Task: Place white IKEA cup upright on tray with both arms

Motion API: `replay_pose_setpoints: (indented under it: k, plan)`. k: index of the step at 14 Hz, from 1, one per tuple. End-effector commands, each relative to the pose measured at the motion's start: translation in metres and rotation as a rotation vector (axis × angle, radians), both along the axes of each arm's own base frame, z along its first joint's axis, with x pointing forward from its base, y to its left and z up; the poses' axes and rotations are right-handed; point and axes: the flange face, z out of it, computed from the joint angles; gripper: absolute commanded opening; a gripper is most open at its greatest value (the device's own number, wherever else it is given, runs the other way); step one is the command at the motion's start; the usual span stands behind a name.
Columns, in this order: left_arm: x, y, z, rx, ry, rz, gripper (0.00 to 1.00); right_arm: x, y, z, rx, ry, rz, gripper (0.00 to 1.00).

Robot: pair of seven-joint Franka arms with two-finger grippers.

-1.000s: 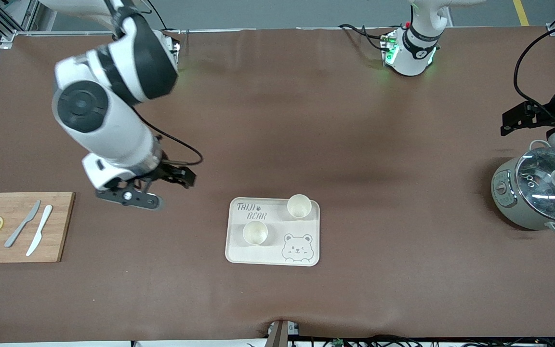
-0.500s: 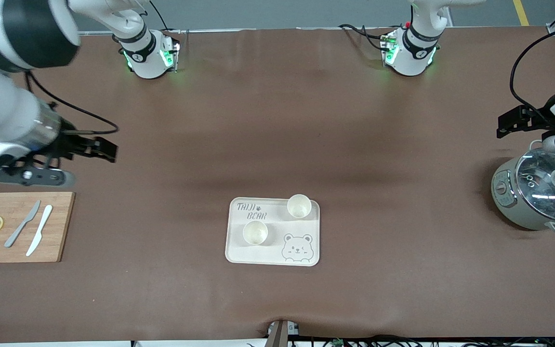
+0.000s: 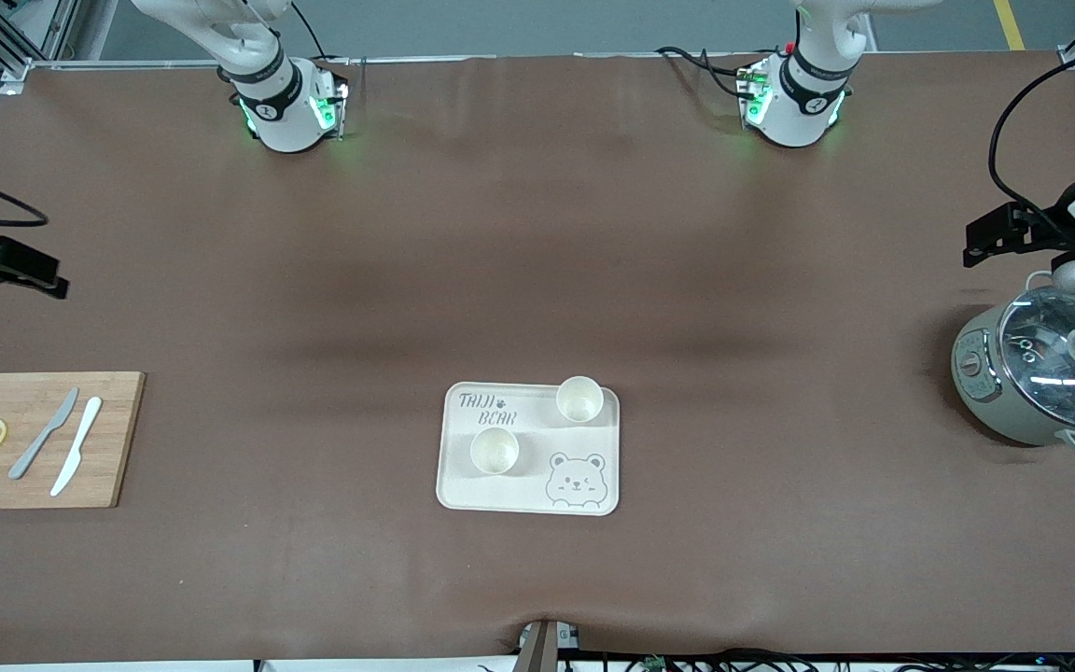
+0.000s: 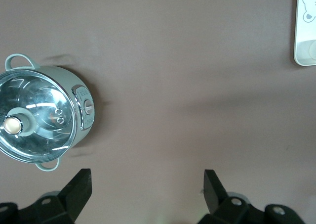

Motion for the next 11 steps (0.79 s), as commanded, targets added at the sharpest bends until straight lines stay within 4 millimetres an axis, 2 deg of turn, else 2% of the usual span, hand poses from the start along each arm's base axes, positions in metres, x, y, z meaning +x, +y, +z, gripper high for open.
replay_pose_setpoints:
  k: [1, 11]
  plan:
    - [-0.0028, 0.0007, 0.0076, 0.009, 0.001, -0.006, 1.0, -0.0089, -0.0103, 0.0051, 0.015, -0.008, 0.001, 1.0]
    - [-0.0028, 0.0022, 0.0076, 0.008, 0.001, 0.005, 1.0, -0.0068, -0.0061, -0.0033, 0.016, 0.003, 0.008, 1.0]
